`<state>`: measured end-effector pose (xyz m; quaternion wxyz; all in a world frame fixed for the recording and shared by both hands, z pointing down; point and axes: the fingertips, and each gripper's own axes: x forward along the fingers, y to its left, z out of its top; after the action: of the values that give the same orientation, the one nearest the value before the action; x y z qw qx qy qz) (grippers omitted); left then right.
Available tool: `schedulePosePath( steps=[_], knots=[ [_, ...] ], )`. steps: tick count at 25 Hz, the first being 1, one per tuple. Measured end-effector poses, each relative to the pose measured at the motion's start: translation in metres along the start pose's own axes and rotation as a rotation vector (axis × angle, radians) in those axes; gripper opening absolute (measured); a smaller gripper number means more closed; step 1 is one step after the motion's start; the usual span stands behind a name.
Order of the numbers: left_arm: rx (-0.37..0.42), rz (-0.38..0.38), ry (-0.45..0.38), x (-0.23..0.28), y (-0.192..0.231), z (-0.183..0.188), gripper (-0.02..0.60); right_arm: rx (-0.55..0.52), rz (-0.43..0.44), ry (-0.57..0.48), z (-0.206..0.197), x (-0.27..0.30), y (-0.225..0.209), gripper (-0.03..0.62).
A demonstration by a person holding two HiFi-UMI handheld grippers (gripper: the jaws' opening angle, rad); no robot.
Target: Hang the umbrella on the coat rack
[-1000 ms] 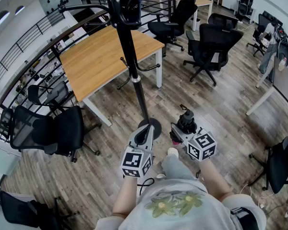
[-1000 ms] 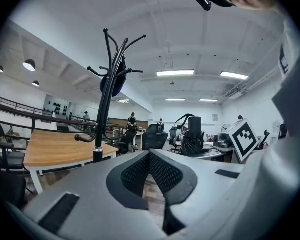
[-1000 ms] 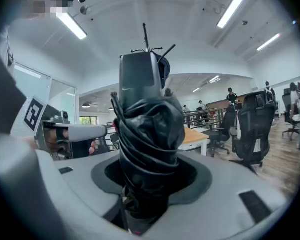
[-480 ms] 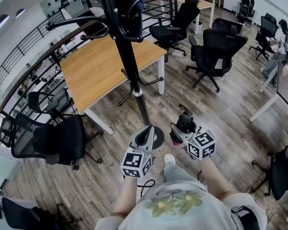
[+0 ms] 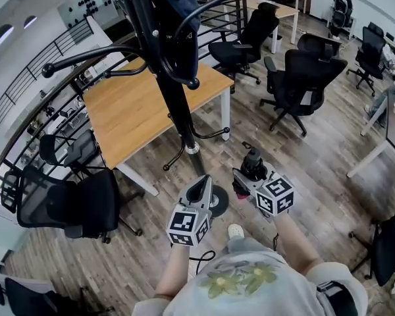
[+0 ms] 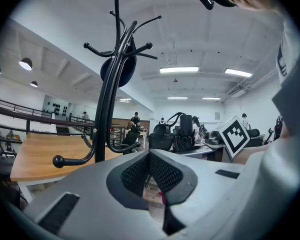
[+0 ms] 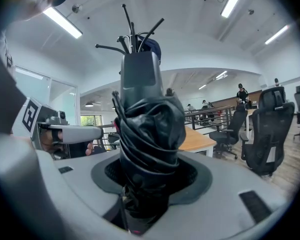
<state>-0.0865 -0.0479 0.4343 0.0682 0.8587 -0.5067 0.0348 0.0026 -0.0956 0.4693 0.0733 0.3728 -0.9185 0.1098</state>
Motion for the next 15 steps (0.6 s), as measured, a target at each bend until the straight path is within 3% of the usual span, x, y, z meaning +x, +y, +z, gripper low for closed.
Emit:
schedulePosePath(
  steps=[15],
  knots=[
    [-0.005,0.055,0.006,0.055,0.035,0.006,0.011,-0.035,0.03,0.035,0.013,0.061,-0.055,0.216]
  ],
)
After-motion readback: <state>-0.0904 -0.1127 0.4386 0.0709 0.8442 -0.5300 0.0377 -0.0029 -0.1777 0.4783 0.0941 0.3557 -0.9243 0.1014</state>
